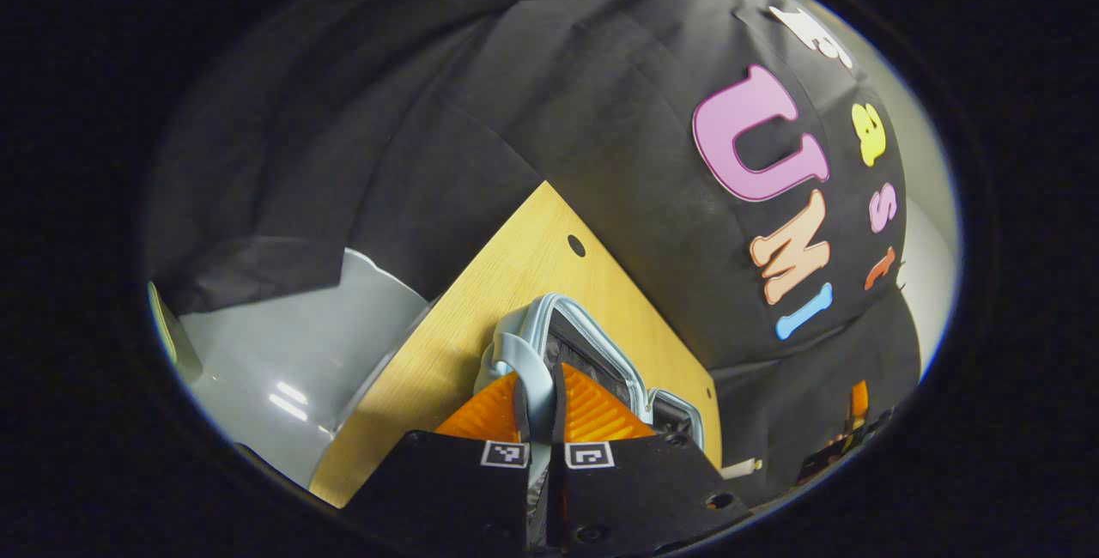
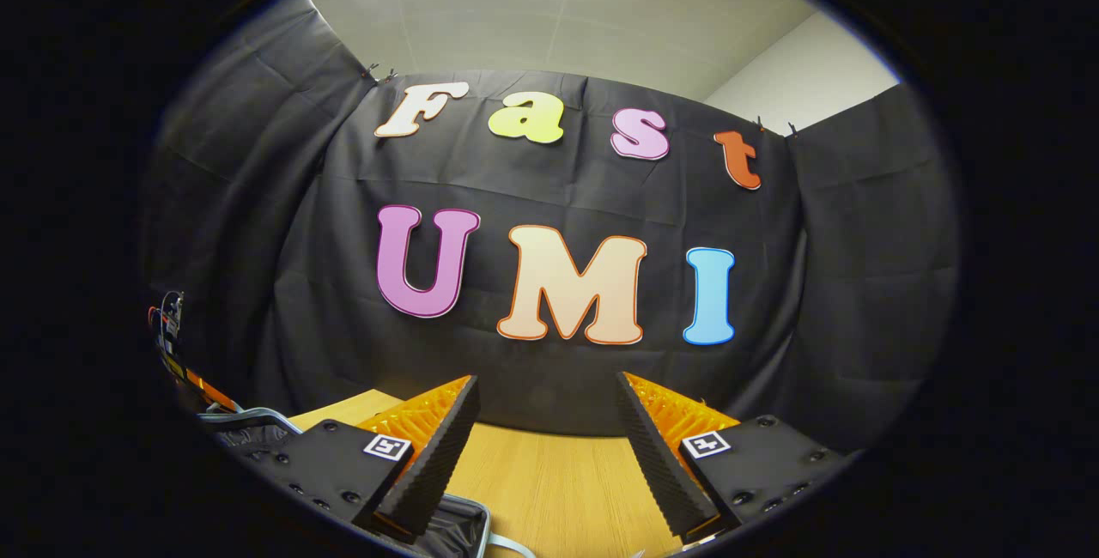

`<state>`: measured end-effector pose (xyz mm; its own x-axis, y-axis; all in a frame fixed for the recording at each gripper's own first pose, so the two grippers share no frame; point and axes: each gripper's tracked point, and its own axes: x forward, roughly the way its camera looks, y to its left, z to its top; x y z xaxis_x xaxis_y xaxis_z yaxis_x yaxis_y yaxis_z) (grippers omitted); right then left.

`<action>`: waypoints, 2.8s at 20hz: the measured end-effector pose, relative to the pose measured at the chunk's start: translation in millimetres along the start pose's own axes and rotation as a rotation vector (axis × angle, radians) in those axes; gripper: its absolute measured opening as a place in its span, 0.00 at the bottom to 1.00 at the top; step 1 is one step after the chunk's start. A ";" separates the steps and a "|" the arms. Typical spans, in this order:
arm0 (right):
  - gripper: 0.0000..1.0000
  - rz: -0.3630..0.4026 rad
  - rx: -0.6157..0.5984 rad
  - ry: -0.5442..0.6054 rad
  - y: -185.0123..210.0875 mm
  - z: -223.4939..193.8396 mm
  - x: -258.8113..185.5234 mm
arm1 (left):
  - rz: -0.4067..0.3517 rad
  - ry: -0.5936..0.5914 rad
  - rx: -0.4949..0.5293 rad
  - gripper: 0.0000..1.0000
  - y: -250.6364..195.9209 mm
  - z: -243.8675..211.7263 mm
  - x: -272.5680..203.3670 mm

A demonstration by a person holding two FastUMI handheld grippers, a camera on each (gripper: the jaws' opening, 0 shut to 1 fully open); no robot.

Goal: First open the suitcase, pack the skin care products into it, and then close the suitcase.

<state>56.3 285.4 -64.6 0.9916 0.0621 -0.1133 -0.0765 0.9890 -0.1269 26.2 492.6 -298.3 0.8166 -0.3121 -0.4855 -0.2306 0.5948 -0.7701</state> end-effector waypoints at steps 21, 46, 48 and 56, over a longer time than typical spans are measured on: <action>1.00 0.016 0.068 -0.008 -73.1 -9.1 -15.8 | 0.467 -0.437 0.876 0.95 -163.0 47.9 -45.1; 0.98 -0.021 0.088 0.030 -281.0 -41.0 -60.0 | -0.094 -0.165 0.969 0.96 -448.7 -324.1 93.0; 0.98 -0.032 0.079 0.044 -296.6 -48.5 -65.6 | -0.101 -0.097 0.964 0.97 -438.5 -357.5 105.5; 0.98 -0.064 0.038 0.094 -335.3 -68.7 -80.8 | -0.051 0.120 0.914 0.98 -383.4 -447.1 141.9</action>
<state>-5.4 -60.5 -80.6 0.9801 -0.0128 -0.1982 -0.0072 0.9950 -0.0998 -6.0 -110.9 -256.9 0.7424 -0.3985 -0.5386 0.3532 0.9159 -0.1908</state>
